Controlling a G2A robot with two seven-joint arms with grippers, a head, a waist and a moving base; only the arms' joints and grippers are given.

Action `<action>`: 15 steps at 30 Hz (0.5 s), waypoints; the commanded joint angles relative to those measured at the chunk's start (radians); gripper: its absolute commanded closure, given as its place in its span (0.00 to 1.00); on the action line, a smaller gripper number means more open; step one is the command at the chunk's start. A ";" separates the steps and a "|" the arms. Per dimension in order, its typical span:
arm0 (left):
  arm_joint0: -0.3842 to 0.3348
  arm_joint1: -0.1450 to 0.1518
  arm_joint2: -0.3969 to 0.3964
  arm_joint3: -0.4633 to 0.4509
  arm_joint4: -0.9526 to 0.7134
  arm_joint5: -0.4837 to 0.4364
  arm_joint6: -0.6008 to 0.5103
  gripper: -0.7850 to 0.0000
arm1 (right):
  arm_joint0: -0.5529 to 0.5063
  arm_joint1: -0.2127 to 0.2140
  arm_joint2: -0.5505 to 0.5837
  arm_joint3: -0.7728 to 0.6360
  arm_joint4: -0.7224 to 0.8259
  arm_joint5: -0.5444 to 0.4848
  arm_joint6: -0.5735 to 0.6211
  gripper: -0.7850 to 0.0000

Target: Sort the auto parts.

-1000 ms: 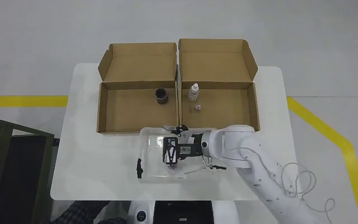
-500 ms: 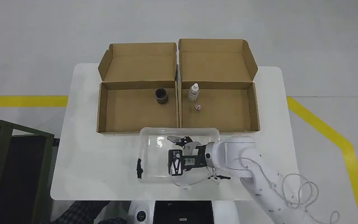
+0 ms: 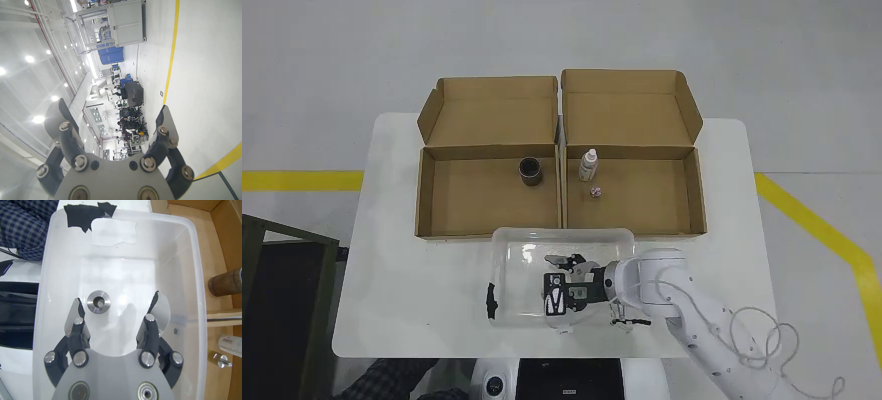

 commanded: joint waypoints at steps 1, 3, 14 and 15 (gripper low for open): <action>0.000 0.000 0.000 0.000 0.000 0.000 0.000 0.00 | 0.009 -0.001 -0.012 0.015 -0.006 -0.002 0.002 0.26; 0.000 0.000 0.000 0.000 0.000 0.000 0.000 0.00 | 0.019 -0.001 -0.025 0.031 -0.011 -0.006 0.005 0.30; 0.000 0.000 0.000 0.000 0.000 0.000 0.000 0.00 | 0.072 -0.012 -0.096 0.105 0.000 0.000 0.009 0.51; 0.000 0.000 0.000 0.000 0.000 0.000 0.000 0.00 | 0.075 -0.012 -0.099 0.110 0.001 0.001 0.008 0.52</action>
